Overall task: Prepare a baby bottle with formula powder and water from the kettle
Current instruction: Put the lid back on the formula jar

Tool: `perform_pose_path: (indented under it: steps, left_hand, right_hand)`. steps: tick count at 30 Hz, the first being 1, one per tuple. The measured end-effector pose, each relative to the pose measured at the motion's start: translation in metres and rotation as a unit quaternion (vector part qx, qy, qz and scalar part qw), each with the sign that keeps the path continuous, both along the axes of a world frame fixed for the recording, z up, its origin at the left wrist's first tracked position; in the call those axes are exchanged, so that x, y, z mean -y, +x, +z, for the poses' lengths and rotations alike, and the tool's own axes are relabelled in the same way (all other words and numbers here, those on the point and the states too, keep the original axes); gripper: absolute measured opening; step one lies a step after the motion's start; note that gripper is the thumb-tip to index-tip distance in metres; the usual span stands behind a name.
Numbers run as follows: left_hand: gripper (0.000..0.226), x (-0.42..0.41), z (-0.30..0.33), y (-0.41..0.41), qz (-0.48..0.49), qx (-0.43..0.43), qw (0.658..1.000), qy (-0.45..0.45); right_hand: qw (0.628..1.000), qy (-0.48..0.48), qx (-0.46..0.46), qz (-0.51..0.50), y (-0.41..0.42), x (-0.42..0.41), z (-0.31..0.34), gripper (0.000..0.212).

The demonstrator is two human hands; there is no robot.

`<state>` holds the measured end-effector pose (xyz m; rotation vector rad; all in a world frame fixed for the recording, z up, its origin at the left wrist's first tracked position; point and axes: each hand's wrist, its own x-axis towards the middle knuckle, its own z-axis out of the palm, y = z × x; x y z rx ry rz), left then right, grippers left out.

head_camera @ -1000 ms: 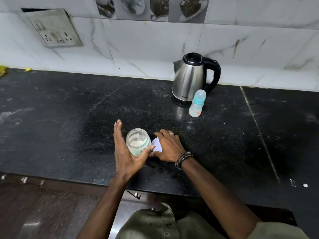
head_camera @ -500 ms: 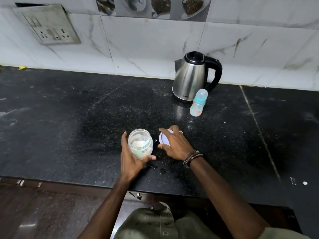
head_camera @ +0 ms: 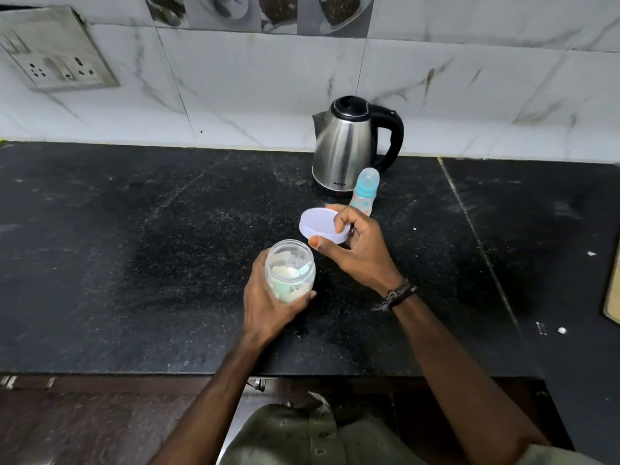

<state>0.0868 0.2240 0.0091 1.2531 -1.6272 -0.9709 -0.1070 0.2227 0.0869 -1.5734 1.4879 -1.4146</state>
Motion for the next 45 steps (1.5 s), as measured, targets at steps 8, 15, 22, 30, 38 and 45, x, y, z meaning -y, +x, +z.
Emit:
perform_pose_path:
  steps: [8, 15, 22, 30, 38, 45]
  left_hand:
    - [0.094, -0.004, 0.014, -0.014, -0.028, -0.011, 0.999, -0.011]
    - [0.096, -0.009, 0.027, -0.017, -0.026, -0.009, 0.999, -0.022]
    - [0.096, -0.014, 0.025, -0.016, -0.035, 0.007, 0.999, -0.024]
    - [0.099, -0.02, 0.02, -0.017, -0.06, 0.054, 0.997, -0.008]
    - [0.099, -0.023, 0.02, -0.018, -0.078, 0.063, 0.995, 0.001]
    - [0.094, -0.033, 0.029, -0.023, -0.064, 0.047, 0.997, 0.014]
  right_hand:
    - [0.986, 0.029, -0.122, 0.113, 0.0, -0.01, 0.013, 0.038]
    - [0.958, 0.071, -0.199, 0.192, 0.003, -0.013, 0.033, 0.071]
    - [0.932, 0.093, -0.266, 0.229, 0.002, -0.017, 0.04, 0.071]
    - [0.854, 0.145, -0.417, 0.274, 0.004, -0.014, 0.052, 0.075]
    - [0.83, 0.175, -0.473, 0.237, 0.014, -0.023, 0.074, 0.074]
    - [0.821, 0.134, -0.531, 0.159, 0.026, -0.028, 0.087, 0.057]
